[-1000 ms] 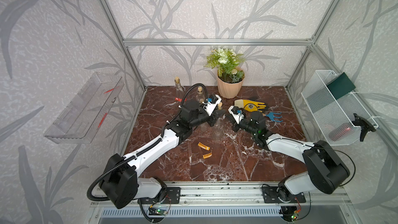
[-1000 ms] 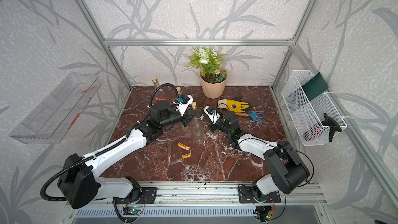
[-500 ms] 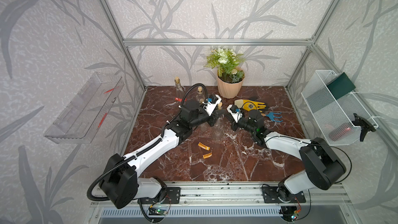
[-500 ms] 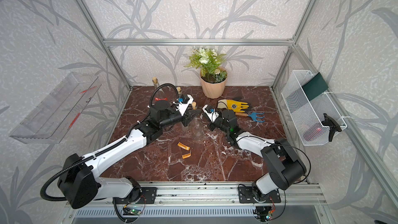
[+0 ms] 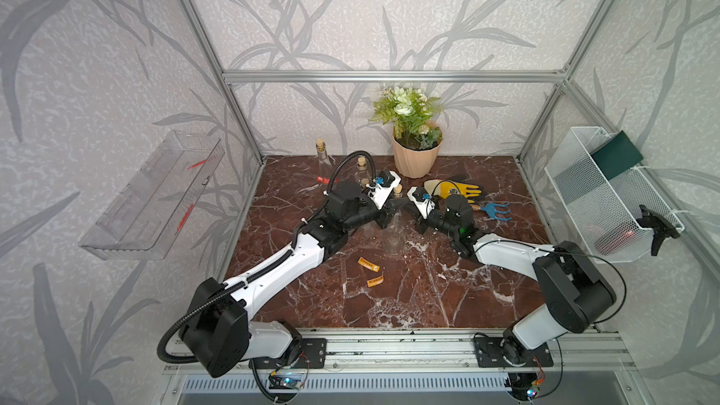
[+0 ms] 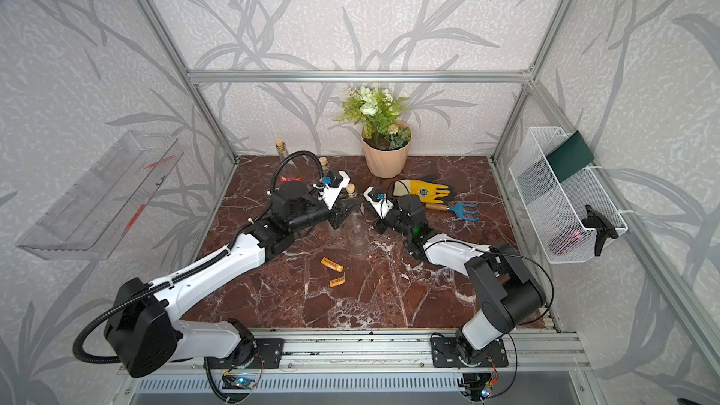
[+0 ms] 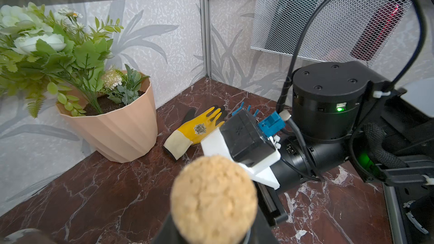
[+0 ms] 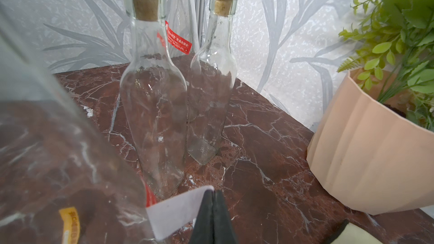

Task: Remove the label from the bottle
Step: Tear open the label from the bottle.

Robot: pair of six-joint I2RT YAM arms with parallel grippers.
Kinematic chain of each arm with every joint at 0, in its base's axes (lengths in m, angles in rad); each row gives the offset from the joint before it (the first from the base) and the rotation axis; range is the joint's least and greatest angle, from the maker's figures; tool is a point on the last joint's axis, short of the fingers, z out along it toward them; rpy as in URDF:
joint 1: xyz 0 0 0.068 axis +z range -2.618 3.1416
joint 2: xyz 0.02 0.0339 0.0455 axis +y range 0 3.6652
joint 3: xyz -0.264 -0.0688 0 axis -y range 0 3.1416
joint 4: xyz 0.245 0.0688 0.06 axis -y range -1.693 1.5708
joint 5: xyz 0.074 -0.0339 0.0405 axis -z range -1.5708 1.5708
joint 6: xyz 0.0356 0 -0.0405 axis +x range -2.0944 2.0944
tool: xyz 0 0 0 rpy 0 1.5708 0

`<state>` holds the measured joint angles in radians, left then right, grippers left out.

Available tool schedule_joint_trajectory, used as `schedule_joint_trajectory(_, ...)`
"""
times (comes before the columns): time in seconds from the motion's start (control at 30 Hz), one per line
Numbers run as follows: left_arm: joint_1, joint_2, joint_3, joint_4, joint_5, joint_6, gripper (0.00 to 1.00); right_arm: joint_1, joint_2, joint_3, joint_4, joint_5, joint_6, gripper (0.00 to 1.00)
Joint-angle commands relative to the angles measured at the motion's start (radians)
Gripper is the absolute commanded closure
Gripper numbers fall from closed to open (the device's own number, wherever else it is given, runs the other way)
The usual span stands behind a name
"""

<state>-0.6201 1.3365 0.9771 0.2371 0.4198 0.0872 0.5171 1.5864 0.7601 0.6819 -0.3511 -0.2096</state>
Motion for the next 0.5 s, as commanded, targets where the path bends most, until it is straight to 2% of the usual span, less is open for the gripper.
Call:
schedule_joint_trajectory(0.0, -0.003, -0.003, -0.027, -0.074, -0.007, 0.039, 0.92, -0.013, 0.027, 0.034, 0.022, -0.002, 0.008, 1.00)
schedule_joint_trajectory(0.47, -0.003, -0.009, -0.029, -0.079, -0.015, 0.046, 0.92, -0.022, 0.072, 0.076, 0.033, -0.025, 0.022, 1.00)
